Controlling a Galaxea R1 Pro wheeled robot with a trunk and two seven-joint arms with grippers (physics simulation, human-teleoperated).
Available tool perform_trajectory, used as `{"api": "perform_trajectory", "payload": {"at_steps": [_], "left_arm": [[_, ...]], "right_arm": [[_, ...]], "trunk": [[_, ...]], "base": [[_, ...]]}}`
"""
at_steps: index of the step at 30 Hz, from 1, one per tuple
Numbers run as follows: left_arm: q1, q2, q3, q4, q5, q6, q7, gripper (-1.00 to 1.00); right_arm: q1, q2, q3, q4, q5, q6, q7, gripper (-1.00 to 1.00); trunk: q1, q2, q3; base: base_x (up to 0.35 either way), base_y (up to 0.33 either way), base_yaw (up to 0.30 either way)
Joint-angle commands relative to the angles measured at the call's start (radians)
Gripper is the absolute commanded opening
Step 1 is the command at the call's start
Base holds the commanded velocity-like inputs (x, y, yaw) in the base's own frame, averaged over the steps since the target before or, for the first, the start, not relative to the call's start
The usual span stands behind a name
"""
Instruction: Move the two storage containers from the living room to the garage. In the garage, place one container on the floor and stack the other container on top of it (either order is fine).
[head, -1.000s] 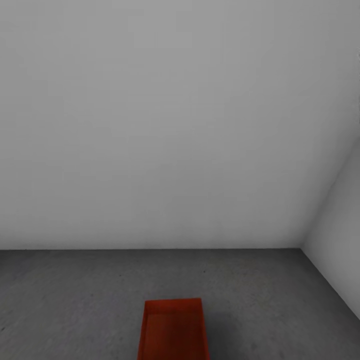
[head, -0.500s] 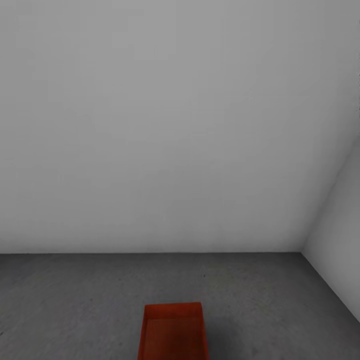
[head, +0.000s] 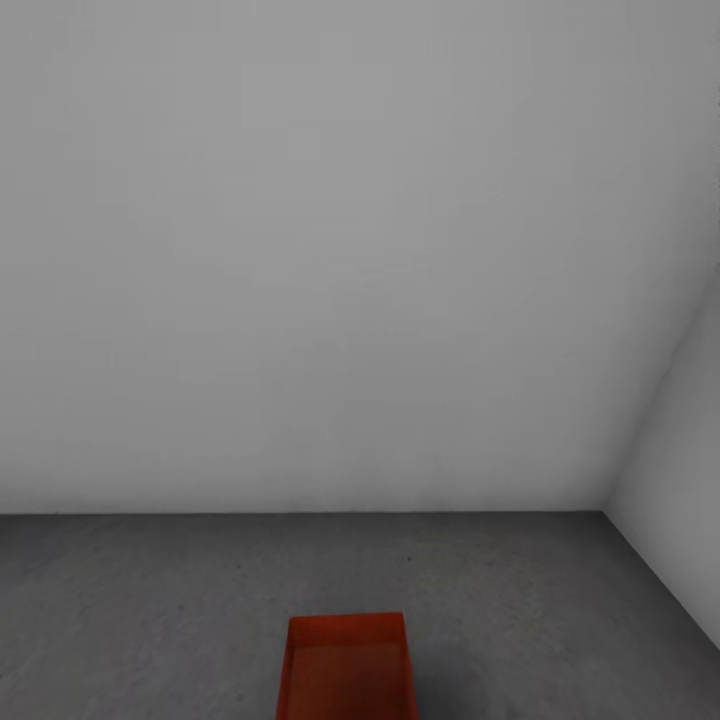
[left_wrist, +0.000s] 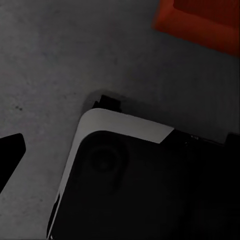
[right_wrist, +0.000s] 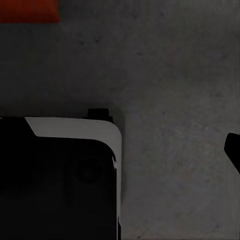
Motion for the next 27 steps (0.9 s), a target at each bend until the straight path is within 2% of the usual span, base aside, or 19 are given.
{"api": "perform_trajectory", "payload": {"at_steps": [1, 6, 27], "left_arm": [[0.0, 0.001, 0.007, 0.0, 0.001, -0.001, -0.006, 1.0], [0.001, 0.005, 0.009, -0.001, 0.004, 0.0, -0.027, 1.0], [0.001, 0.003, 0.014, -0.001, 0.01, -0.013, -0.033, 1.0]], "right_arm": [[-0.001, 0.0, 0.009, 0.003, -0.009, -0.006, -0.001, 1.0], [-0.001, -0.001, 0.009, 0.003, -0.009, -0.007, -0.002, 1.0], [-0.001, -0.002, 0.012, 0.003, 0.005, -0.001, 0.002, 1.0]], "trunk": [[0.0, -0.001, 0.0], [0.0, -0.001, 0.001], [0.0, -0.001, 0.001]], "base": [[0.0, 0.0, 0.0], [0.0, 0.0, 0.0], [0.0, 0.0, 0.0]]}}
